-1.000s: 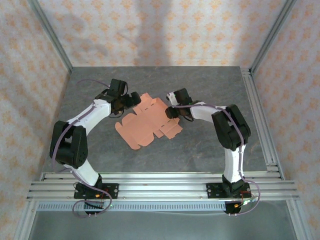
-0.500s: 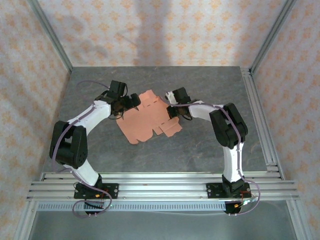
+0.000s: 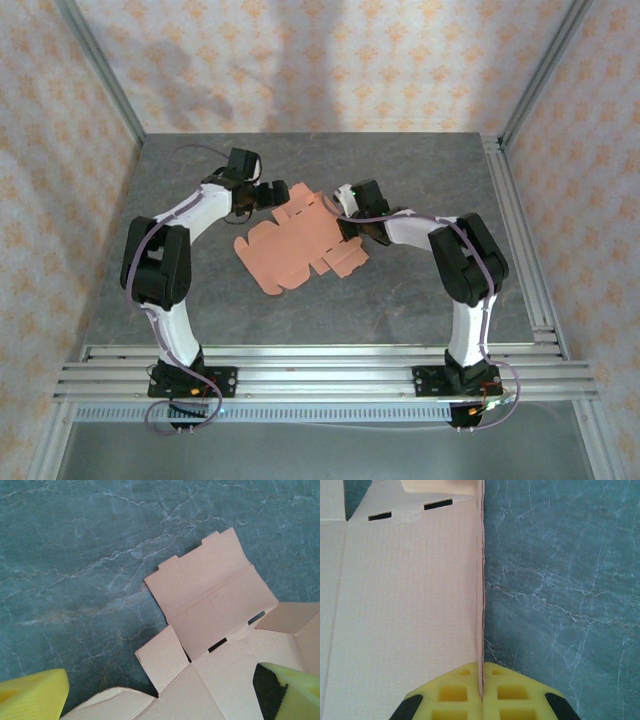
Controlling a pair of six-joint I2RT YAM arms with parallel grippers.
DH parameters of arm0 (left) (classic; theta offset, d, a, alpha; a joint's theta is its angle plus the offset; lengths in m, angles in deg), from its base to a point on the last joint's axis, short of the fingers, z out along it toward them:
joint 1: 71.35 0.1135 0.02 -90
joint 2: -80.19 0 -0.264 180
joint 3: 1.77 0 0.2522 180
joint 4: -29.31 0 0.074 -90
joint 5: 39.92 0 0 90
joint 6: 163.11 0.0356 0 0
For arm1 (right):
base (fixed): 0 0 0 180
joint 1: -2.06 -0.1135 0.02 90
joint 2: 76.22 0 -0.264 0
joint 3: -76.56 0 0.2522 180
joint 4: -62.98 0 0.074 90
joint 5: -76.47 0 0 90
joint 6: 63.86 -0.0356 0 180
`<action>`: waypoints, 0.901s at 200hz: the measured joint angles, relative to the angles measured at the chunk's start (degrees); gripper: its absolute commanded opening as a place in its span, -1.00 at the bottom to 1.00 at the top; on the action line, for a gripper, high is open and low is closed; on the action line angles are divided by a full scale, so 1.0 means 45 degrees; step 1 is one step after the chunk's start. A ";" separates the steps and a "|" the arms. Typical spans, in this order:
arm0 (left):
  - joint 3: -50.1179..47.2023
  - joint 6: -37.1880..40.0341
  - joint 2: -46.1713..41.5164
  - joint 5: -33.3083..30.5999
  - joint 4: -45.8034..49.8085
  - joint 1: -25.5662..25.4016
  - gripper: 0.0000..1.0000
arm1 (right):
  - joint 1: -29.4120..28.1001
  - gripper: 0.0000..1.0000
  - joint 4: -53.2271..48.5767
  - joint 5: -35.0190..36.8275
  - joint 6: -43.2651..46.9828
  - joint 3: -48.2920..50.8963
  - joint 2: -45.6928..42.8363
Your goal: Fold the paper box
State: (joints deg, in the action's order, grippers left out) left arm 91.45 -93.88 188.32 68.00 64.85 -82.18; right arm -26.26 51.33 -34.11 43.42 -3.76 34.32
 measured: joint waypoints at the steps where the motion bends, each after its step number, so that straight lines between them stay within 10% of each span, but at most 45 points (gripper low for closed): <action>1: 0.0015 0.0010 0.0010 0.0010 0.0005 0.0000 0.92 | 0.0000 -1.00 0.0005 -0.0010 0.0005 0.0000 -0.0005; 180: 0.1739 0.1379 0.2351 0.2429 0.0233 -0.0937 0.72 | 0.0000 -1.00 0.0053 -0.0340 0.0019 -0.0024 -0.0019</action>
State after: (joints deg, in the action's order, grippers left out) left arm 99.27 -87.67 198.90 78.92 65.90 -86.39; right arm -26.26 51.57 -35.64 43.51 -3.87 34.23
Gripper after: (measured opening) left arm 0.864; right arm 0.051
